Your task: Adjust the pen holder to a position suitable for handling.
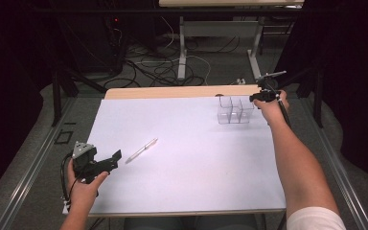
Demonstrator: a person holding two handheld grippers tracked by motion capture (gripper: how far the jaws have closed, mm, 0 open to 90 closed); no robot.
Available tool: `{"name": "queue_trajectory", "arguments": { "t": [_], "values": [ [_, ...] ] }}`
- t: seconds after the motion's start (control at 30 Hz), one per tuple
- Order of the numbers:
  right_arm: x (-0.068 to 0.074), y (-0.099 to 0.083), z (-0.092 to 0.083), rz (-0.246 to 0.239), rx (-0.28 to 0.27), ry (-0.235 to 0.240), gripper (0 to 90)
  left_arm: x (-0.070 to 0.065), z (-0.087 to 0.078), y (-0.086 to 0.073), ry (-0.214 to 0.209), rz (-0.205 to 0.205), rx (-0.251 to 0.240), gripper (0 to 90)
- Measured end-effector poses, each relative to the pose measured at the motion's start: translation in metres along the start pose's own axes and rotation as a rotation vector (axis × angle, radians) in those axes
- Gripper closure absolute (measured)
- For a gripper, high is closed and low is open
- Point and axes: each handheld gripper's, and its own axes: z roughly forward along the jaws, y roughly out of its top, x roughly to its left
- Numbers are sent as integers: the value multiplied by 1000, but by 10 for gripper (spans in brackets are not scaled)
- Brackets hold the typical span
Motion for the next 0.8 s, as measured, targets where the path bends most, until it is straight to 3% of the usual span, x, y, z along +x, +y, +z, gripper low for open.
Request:
{"name": "queue_trajectory", "arguments": {
  "t": [0.47, 0.8],
  "values": [
    [-3, -11, 19, 24, 63, 21, 709, 2, 1, -1, 9, -11, 9, 56],
    [1, -13, 28, 1, 86, -3, 771, 1, 1, -1, 2, -5, 6, 57]
  ]
}}
